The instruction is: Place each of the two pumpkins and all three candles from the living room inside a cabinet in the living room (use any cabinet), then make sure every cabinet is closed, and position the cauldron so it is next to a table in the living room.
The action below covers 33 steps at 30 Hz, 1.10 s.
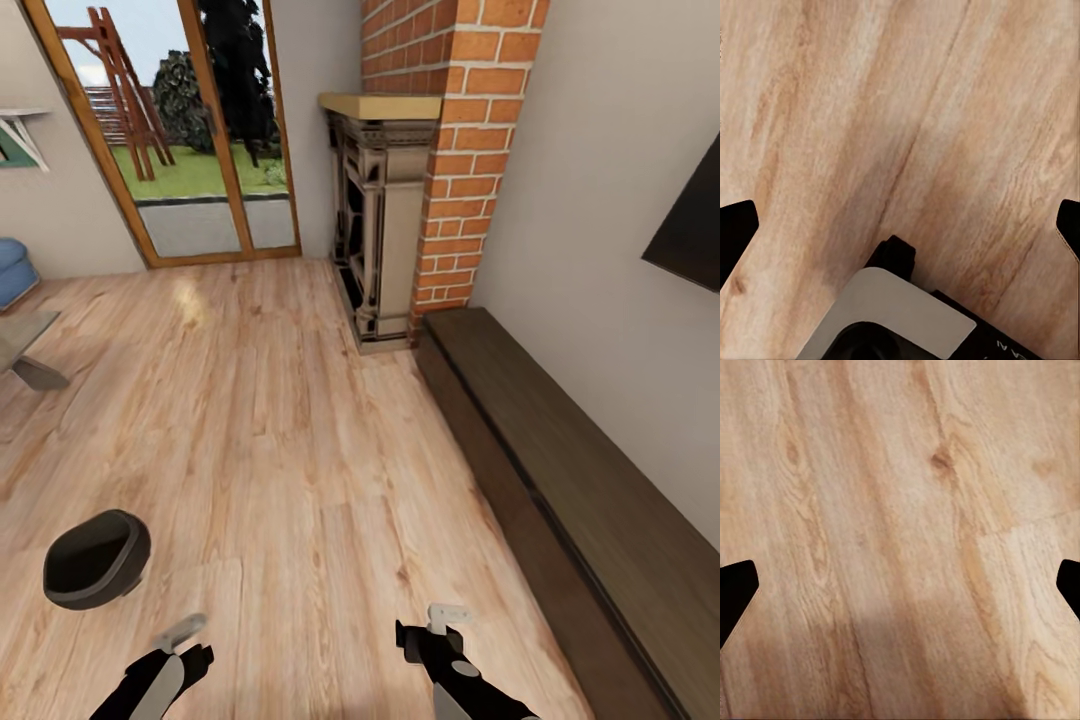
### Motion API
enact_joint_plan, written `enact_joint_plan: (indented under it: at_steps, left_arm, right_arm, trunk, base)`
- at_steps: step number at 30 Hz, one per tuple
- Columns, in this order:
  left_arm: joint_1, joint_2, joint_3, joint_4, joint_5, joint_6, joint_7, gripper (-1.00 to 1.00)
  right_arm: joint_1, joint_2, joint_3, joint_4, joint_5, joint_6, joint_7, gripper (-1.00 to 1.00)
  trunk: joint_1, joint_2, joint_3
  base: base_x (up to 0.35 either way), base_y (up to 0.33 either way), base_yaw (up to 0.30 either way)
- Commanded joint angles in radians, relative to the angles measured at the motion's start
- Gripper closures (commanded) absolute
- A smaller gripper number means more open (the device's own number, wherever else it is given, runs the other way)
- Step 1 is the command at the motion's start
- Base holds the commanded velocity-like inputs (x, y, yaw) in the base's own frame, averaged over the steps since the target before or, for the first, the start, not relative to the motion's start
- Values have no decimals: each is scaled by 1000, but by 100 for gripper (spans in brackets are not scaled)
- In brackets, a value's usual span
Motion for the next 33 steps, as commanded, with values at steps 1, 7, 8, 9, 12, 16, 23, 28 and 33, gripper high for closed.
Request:
enact_joint_plan:
  at_steps: [1, 7, 8, 9, 12, 16, 23, 28, 33]
  left_arm:
    - [0, 1, -3, -2, 8, 4, 7, -100]
    - [0, -1, -3, -3, 7, 2, 7, -100]
    - [0, -1, -3, -3, 7, 2, 7, -100]
    - [0, -1, -3, -3, 7, 2, 7, -100]
    - [0, -1, -3, -3, 7, 2, 7, -100]
    - [0, -1, -3, -3, 7, 2, 7, -100]
    - [0, -1, -3, -3, 6, 2, 7, -100]
    - [0, -1, -3, -3, 5, 2, 7, -100]
    - [0, -1, -4, -2, 5, 2, 7, -100]
  right_arm:
    - [-1, 0, 9, 0, -9, -4, -6, -100]
    - [-1, 1, 9, 0, -10, -4, -11, -100]
    - [-1, 1, 9, 0, -10, -4, -12, -100]
    - [-1, 1, 9, 0, -10, -4, -13, -100]
    - [-1, 1, 9, 0, -10, -5, -14, -100]
    - [-1, 1, 10, 0, -10, -4, -16, -100]
    - [-1, 1, 10, 0, -9, -3, -17, -100]
    - [-1, 1, 10, 1, -8, -2, -17, -100]
    - [-1, 1, 10, 1, -8, -2, -17, -100]
  trunk:
    - [1, 0, -1]
    - [1, 0, -1]
    - [1, 0, -1]
    - [1, 0, -1]
    - [1, 0, -1]
    - [1, 0, -1]
    - [1, 0, -1]
    - [1, 0, -1]
    - [1, 0, -1]
  base:
    - [155, 0, 259]
    - [53, 0, 280]
    - [8, 0, 290]
    - [5, 0, 291]
    - [3, 0, 292]
    - [1, 0, 292]
    - [5, 0, 292]
    - [141, 1, 292]
    - [278, 71, 292]
